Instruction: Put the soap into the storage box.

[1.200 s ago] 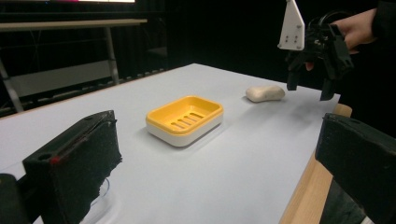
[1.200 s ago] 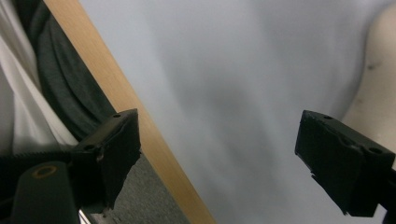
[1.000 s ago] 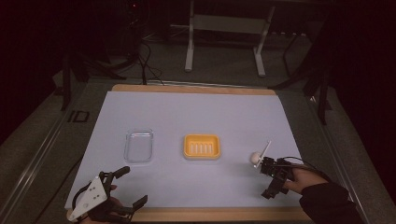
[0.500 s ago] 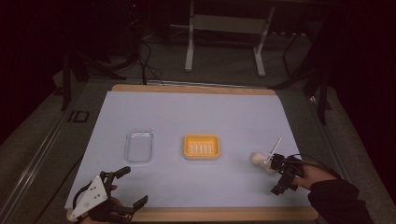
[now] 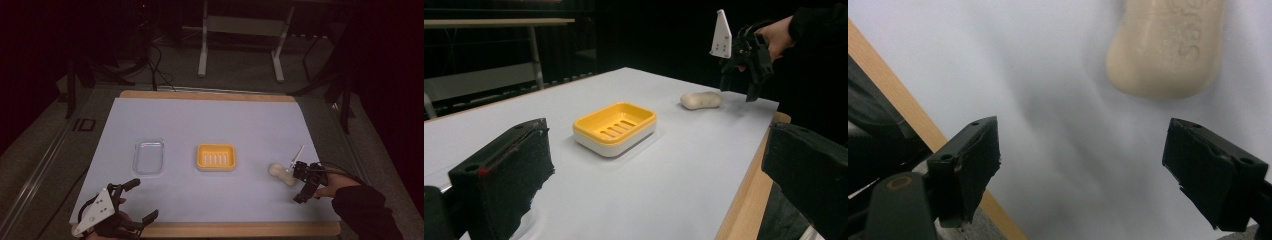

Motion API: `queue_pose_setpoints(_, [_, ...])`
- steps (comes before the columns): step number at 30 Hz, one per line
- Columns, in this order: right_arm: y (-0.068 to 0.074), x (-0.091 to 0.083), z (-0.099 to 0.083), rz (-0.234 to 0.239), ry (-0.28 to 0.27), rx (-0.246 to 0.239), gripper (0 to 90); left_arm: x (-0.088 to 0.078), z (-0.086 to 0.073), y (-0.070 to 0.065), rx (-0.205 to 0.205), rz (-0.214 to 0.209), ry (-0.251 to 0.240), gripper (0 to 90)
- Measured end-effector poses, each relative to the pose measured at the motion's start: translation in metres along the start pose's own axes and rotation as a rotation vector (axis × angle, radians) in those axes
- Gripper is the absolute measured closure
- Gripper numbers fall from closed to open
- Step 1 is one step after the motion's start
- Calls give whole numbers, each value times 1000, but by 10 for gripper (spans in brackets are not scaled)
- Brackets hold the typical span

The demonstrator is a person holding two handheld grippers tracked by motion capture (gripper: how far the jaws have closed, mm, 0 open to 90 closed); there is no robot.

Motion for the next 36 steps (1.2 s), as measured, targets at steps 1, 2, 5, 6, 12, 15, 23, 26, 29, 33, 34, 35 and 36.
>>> queue_pose_setpoints(1, [-3, 1, 1, -6, -3, 0, 150, 0, 0, 0, 0, -1, 0, 1])
queue_pose_setpoints(2, [-3, 1, 1, -6, -3, 0, 150, 0, 0, 0, 0, -1, 0, 1])
queue_pose_setpoints(5, [-8, 2, 2, -15, -6, 4, 150, 0, 0, 0, 0, -2, 0, 1])
queue_pose_setpoints(6, [-12, 2, 3, -14, -19, 6, 150, 0, 0, 0, 0, -2, 1, 1])
queue_pose_setpoints(12, [-19, 4, 4, -11, -61, -5, 172, 1, 0, 0, 0, -2, 2, 1])
queue_pose_setpoints(15, [-22, 6, 5, -18, -74, -7, 182, 1, 0, -1, 1, -5, 7, 1])
queue_pose_setpoints(23, [-27, 8, 10, -37, -128, -37, 229, 2, -1, -1, 3, -8, 13, 1])
queue_pose_setpoints(26, [-29, 8, 13, -46, -153, -50, 259, 2, -1, -2, 1, -11, 11, 1])
queue_pose_setpoints(29, [-30, 9, 17, -44, -162, -67, 276, 2, -1, -1, 1, -11, 11, 1])
queue_pose_setpoints(33, [-31, 10, 22, -47, -168, -86, 292, 2, -1, -1, 0, -9, 8, 1])
queue_pose_setpoints(34, [-31, 10, 24, -42, -176, -84, 295, 2, -1, -1, -2, -8, 7, 1])
queue_pose_setpoints(35, [-32, 10, 25, -44, -180, -86, 295, 2, -1, -1, -1, -7, 8, 0])
queue_pose_setpoints(36, [-32, 10, 26, -49, -187, -86, 299, 2, -1, -1, -2, -8, 8, 1])
Point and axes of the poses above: each handheld gripper's, and its own axes: x roughly forward along the jaws, z roughly out of its top, y roughly to its left, the point moved 1 cm from there along x, roughly forward along the jaws, and after that the axes turned 4 degrees about z, right-handed, at the moved point
